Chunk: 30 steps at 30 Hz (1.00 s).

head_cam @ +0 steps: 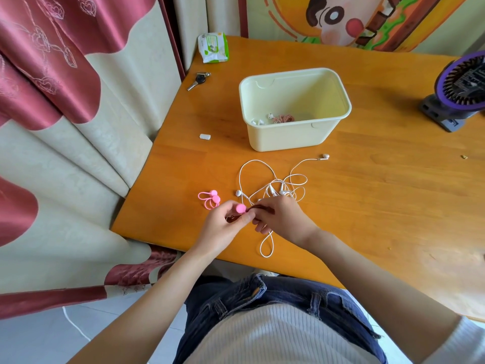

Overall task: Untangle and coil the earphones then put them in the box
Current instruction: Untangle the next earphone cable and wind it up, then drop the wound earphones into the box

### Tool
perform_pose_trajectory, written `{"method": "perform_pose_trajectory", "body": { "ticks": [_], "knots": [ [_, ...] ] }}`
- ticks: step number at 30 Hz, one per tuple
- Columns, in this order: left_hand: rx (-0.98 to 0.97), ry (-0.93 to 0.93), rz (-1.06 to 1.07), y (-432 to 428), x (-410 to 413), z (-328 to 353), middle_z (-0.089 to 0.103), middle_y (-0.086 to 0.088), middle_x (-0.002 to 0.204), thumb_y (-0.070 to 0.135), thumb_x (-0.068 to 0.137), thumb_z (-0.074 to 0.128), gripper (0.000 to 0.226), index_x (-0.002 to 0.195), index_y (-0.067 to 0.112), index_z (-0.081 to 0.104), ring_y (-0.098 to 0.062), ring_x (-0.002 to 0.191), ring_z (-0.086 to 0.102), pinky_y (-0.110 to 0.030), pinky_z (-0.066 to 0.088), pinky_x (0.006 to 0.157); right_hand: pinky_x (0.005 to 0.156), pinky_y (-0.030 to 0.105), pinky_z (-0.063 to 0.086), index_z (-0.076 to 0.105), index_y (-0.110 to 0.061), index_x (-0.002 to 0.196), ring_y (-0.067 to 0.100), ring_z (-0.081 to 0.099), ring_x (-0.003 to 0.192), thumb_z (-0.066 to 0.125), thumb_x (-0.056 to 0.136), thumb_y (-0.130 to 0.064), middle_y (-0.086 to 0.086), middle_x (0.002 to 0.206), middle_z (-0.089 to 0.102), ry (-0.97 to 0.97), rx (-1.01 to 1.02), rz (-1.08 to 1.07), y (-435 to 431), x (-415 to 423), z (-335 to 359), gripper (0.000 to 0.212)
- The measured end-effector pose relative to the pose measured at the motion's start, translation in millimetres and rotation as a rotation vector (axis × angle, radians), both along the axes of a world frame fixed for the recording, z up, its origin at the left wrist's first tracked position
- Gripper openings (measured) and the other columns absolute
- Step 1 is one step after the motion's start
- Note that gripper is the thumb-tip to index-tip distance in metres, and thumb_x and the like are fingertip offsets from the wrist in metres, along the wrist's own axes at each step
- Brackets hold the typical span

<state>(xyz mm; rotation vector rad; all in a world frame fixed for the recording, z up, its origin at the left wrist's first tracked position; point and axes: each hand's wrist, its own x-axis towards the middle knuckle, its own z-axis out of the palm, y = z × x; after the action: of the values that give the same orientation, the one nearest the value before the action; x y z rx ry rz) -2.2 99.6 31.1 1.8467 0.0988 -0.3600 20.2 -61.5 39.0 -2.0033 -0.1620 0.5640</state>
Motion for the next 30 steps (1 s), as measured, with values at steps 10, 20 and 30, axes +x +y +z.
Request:
{"method": "perform_pose_trajectory", "body": {
  "ticks": [10,20,30],
  "knots": [
    [0.043,-0.025,-0.035,-5,17,5,0.064,0.006,0.073,0.011,0.090,0.059,0.013,0.080,0.017,0.052,0.000,0.067,0.058,-0.012,0.042,0.064,0.052,0.018,0.051,0.070,0.002,0.091,0.005,0.060,0.053,0.057,0.091,-0.009,0.008,0.068,0.066,0.143,0.268,-0.243,0,12,6,0.017],
    [0.011,0.064,0.021,-6,24,3,0.070,0.002,0.089,0.020,0.085,0.067,0.008,0.093,0.018,0.064,-0.006,0.086,0.064,-0.011,0.045,0.070,0.058,0.016,0.044,0.065,-0.014,0.086,0.002,0.054,0.058,0.054,0.094,-0.017,-0.005,0.069,0.061,0.097,0.106,-0.182,-9,16,2,0.014],
    [0.439,-0.238,-0.313,-6,64,28,0.066,0.007,0.083,0.024,0.086,0.065,0.009,0.088,0.020,0.057,-0.015,0.075,0.061,-0.026,0.044,0.067,0.077,0.022,0.042,0.068,-0.014,0.106,0.011,0.055,0.084,0.054,0.094,-0.016,-0.001,0.094,0.067,-0.314,-0.244,0.094,-17,37,11,0.018]
  ]
}}
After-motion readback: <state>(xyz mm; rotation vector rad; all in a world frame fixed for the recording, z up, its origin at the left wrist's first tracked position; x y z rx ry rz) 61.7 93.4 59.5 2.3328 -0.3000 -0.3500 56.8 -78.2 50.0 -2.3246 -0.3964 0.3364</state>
